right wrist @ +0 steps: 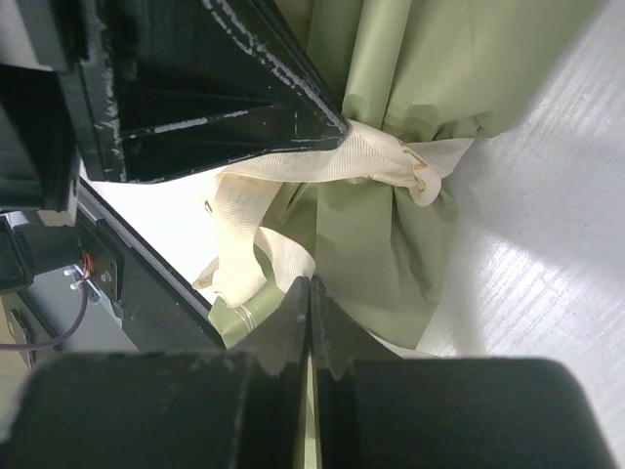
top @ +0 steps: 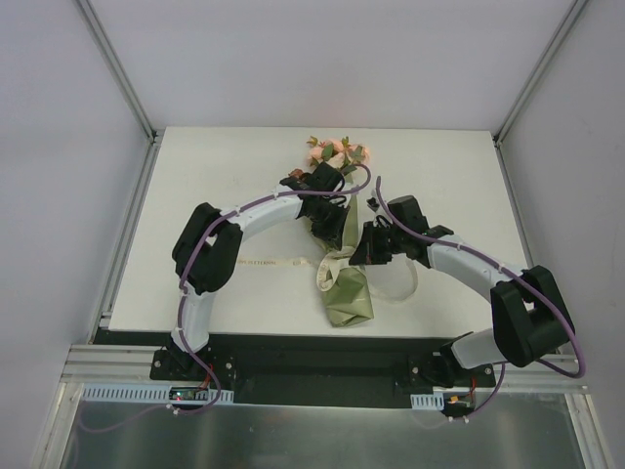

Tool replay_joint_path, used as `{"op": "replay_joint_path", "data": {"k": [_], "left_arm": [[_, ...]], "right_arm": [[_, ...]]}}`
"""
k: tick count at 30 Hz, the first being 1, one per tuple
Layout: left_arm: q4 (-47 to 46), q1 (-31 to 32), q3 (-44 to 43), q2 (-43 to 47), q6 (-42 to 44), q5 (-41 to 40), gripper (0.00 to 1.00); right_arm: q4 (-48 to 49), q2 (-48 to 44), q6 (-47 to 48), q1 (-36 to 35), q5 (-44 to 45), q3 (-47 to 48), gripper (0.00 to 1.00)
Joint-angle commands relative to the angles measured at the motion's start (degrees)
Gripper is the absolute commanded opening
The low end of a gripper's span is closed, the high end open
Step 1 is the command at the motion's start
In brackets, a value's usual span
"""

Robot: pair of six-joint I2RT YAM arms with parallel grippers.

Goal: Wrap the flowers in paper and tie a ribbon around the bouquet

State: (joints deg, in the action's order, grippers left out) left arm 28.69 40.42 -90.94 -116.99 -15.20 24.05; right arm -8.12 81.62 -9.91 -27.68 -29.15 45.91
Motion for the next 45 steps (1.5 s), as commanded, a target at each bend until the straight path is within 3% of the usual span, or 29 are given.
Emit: {"op": "replay_joint_path", "data": {"k": [1, 17, 23, 32, 37, 45], "left_arm": [[-1.09, -0.35, -1.00, 3.78, -0.44, 3.19, 0.00], [-4.52, -0.61, 3.39, 10.29, -3.78, 7.15, 0.00], [-6.10, -0.61, 6.20, 11.69, -4.66, 8.29, 0.00], [-7.94, -0.70, 9.98, 12.84, -5.54, 8.82, 0.00], [-9.44, -0.70, 12.45, 14.24, -6.33, 9.08, 0.00], [-11.46, -0.78, 15.08, 15.12, -7.56, 8.91, 0.00]], "right_arm": [[1.88, 0.29, -2.13, -0.35, 0.67, -0.73, 0.00], [5.13, 1.16, -14.16, -0.27, 3.74, -0.91, 0.00], [14.96, 3.98, -25.22, -0.27, 3.83, -2.58, 0.00], [23.14, 7.05, -30.78, -0.97, 6.64, -4.07, 0.01], [22.01, 6.36, -29.12, -0.97, 7.70, -3.72, 0.08], [9.45, 0.56, -24.19, -1.06, 10.69, -3.46, 0.22]]}}
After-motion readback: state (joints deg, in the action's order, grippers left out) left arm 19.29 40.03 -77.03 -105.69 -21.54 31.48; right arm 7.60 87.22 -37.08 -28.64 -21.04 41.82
